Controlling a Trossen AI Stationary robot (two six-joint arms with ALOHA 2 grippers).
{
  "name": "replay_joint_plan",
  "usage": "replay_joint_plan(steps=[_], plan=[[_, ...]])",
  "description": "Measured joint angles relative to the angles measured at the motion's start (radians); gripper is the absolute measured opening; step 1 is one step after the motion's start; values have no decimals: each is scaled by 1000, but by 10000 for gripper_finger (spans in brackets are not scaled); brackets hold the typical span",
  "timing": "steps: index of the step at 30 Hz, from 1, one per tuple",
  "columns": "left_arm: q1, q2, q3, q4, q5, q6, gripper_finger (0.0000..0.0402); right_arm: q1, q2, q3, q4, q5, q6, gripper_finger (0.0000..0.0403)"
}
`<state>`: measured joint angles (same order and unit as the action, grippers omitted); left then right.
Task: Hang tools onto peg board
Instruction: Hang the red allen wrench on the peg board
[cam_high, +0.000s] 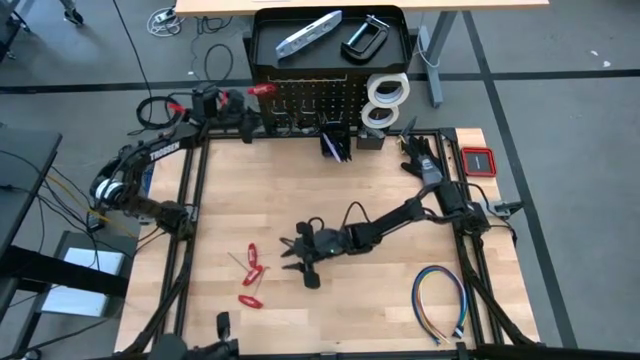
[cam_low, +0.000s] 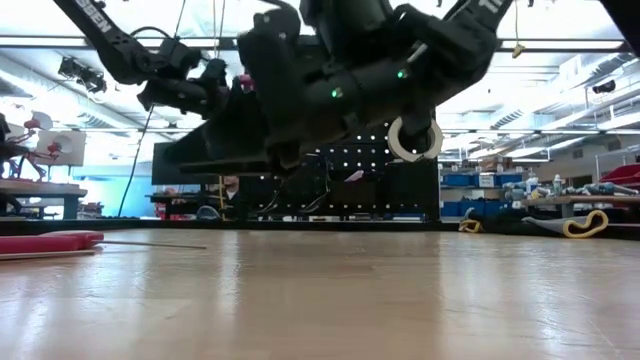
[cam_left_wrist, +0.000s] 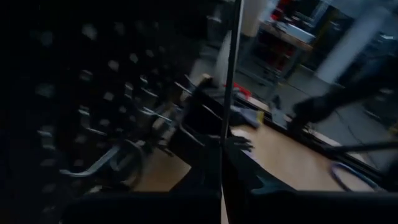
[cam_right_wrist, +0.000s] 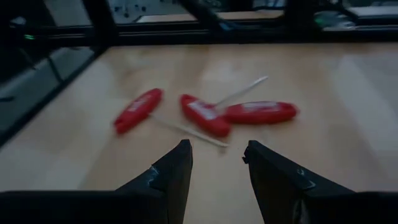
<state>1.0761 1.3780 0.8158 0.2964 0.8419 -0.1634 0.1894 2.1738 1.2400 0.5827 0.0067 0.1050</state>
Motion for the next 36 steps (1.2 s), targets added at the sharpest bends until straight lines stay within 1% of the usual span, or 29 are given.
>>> replay_joint_plan(steps=[2, 7, 9, 13, 14, 19, 28, 36], plan=[[3, 27, 20, -9, 38, 4, 0, -24, 0, 0, 0, 0, -29, 164], [6, 131, 111, -7, 48, 5, 0, -72, 0, 0, -3, -7, -73, 164], [5, 157, 134, -17, 33, 3, 0, -88, -1, 0, -12, -31, -80, 164], [4, 190, 167, -62, -53, 5, 0, -103, -1, 0, -15, -86, -82, 164], [5, 200, 168, -60, -59, 7, 0, -105, -1, 0, -18, -95, -82, 164], [3, 205, 166, -71, -81, 6, 0, -105, -1, 0, -22, -129, -82, 164], [-14, 188, 163, -63, -67, -1, 0, -99, -1, 0, -23, -139, -85, 164], [-10, 143, 161, -101, -60, 59, 0, -98, -1, 0, -80, -140, -73, 164]])
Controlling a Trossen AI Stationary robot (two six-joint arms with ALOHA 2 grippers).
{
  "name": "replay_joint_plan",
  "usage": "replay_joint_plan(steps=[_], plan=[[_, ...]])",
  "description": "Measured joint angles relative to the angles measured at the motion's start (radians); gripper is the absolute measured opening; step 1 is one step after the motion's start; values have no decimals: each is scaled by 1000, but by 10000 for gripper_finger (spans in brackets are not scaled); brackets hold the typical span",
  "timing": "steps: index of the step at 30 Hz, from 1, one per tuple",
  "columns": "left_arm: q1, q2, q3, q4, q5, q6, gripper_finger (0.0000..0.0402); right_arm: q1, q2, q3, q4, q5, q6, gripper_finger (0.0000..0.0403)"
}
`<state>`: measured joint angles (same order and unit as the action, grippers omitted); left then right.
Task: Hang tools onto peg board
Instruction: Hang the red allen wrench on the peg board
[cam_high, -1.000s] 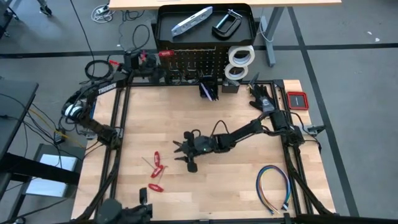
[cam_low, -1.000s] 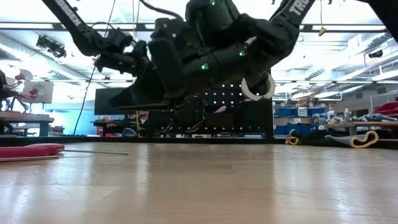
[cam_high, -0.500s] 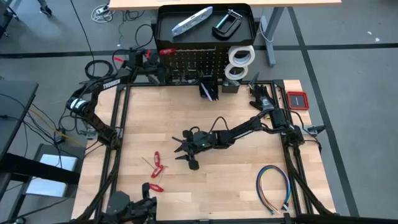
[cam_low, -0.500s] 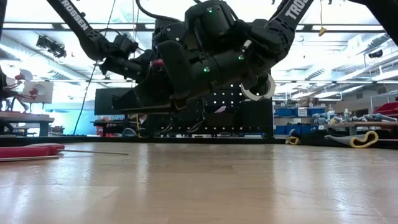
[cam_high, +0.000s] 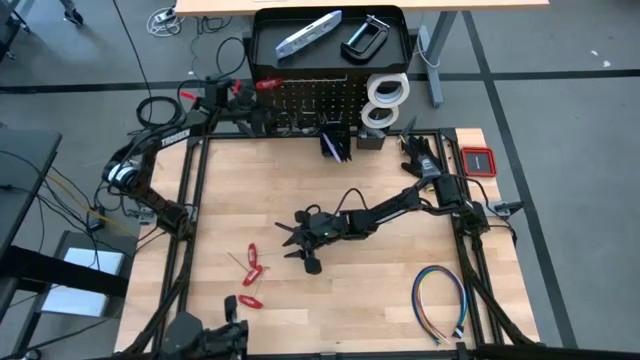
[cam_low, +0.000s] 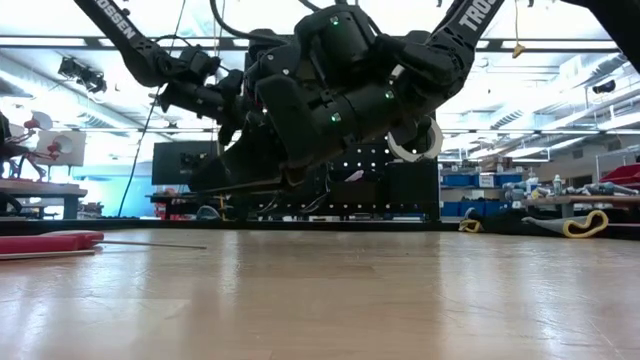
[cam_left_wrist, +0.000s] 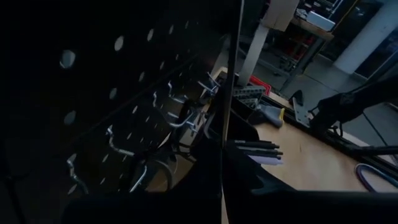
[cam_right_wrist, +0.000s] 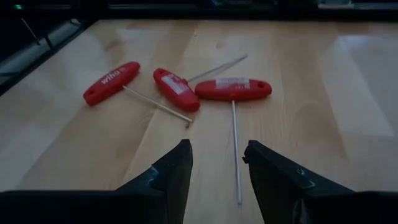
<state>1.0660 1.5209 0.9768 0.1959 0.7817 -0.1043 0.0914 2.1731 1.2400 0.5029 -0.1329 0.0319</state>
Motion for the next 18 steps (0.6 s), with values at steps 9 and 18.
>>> replay_joint_plan(steps=[9, 18], plan=[[-28, 11, 0, 4, 9, 23, 0, 1, 0, 0, -7, 1, 29, 164], [-21, 11, 0, 47, -23, -34, 0, -1, 0, 0, -2, 9, 29, 165]])
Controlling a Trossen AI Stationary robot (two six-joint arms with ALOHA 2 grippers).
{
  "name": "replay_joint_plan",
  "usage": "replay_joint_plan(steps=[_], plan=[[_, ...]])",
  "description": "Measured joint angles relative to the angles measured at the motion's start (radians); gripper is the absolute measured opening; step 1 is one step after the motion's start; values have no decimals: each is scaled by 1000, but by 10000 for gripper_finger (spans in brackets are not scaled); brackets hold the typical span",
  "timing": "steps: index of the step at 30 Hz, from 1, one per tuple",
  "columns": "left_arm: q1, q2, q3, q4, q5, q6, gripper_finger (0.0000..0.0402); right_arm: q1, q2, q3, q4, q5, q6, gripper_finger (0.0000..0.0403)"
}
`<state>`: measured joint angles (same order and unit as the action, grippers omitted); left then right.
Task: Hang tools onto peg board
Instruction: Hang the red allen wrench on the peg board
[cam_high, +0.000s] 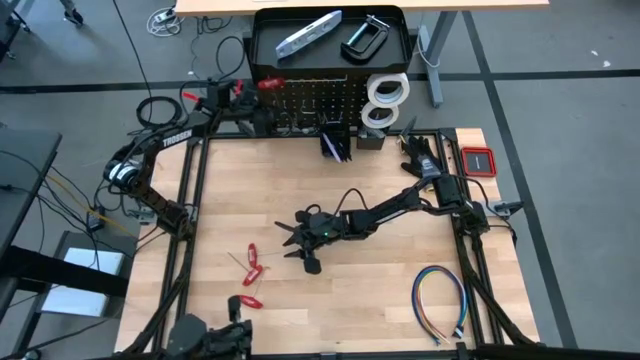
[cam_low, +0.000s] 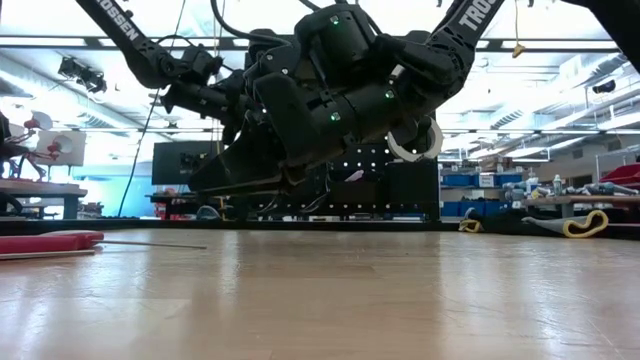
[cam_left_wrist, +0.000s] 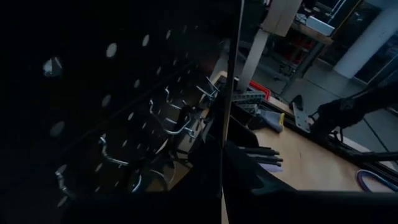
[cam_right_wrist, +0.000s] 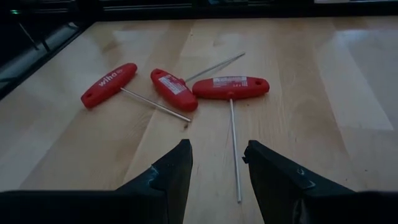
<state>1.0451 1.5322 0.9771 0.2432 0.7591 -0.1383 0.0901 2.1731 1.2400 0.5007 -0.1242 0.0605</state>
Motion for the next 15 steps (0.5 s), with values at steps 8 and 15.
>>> replay_joint_plan(steps=[8, 15], plan=[[0, 0, 0, -2, -20, -95, 0, -9, 0, 0, 14, 2, -2, 165], [-9, 0, 0, -1, -34, -148, 0, -9, 0, 0, 52, 2, -4, 165]])
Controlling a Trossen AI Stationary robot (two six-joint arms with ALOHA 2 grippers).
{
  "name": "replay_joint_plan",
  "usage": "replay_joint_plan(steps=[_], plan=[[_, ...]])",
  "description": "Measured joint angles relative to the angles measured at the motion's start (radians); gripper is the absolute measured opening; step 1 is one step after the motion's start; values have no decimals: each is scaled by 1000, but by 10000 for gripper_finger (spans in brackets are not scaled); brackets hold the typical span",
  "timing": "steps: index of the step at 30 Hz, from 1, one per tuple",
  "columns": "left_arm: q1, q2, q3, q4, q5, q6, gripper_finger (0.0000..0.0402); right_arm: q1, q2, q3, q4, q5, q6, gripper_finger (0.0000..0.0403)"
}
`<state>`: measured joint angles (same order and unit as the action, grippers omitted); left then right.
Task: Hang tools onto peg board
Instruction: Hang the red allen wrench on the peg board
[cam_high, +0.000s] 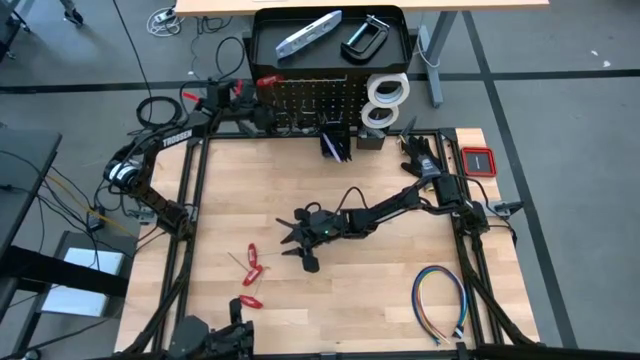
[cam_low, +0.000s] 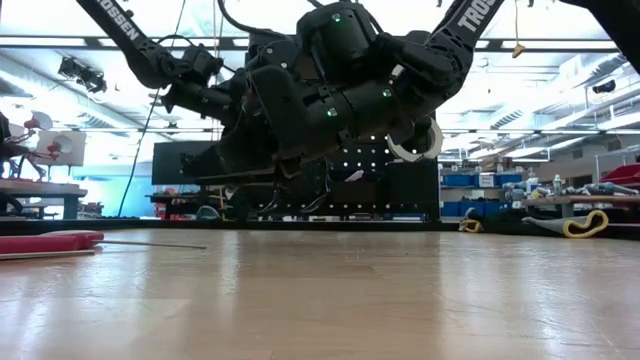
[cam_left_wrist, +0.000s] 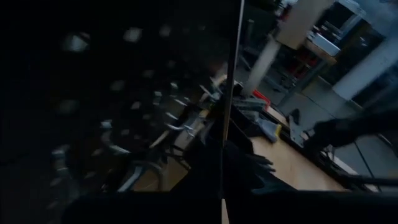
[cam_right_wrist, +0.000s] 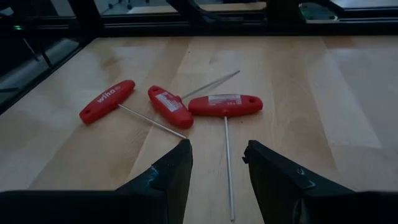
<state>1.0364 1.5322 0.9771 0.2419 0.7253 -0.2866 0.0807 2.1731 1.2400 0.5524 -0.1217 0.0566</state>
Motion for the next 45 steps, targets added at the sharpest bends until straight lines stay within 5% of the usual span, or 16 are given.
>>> replay_joint_plan(steps=[32, 45], plan=[[-16, 61, 57, -25, -82, -53, 2, 2, 0, 0, -27, -8, -6, 165], [3, 48, 56, -73, -180, 34, 50, 17, 0, 0, -60, -11, 4, 165]])
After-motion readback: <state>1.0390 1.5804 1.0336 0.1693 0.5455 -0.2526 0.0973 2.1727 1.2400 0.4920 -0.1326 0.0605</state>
